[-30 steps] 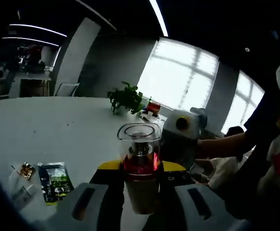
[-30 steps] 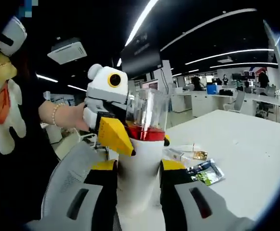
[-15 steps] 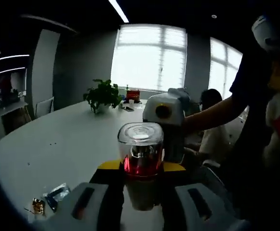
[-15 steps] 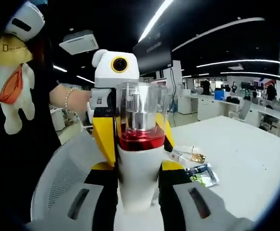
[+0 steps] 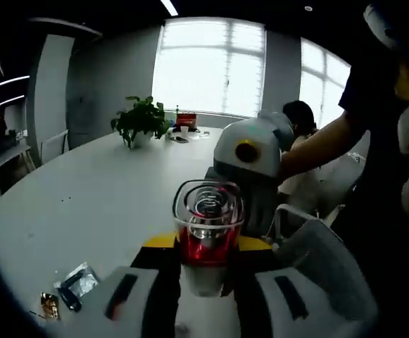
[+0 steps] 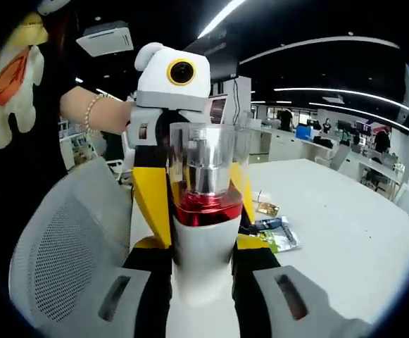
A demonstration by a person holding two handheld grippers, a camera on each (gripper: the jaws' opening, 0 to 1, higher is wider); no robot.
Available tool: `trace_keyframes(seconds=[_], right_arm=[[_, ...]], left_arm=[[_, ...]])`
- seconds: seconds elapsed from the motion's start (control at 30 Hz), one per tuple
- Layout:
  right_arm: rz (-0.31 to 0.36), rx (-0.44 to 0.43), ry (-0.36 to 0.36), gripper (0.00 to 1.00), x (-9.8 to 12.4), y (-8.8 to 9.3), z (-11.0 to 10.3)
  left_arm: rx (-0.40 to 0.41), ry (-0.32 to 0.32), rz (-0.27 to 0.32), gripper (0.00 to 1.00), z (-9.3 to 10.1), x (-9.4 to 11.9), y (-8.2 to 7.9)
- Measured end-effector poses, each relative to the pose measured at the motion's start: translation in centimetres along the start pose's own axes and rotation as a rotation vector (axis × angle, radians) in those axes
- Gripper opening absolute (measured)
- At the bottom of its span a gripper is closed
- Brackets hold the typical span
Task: Arrange the skincare products in the storage area until every visible bottle or jar stands upright without overlapping.
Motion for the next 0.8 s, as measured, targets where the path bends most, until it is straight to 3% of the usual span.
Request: trace_keyframes(seconds=[0.3, 0.8], right_arm=[[-0.04, -0.024, 0.061, 0.32, -0.7, 3.8, 2.1], [-0.113, -0.026, 0.107, 0.33, -1.4, 6.7, 3.7]], left_arm=[[0.017, 0.031, -0.038, 0.23, -1.5, -2.3, 2.0], [0.006, 0.052, -0.08, 0.23, -3.8, -4.1, 4.7]])
Point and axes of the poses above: the point that each gripper's makers call its tool centre point, and the gripper's own axes: x roughly backward along the fingers, z roughly to its right, y roughly out of its underside, the point moved 1 cm from there along x, roughly backward along the fingers
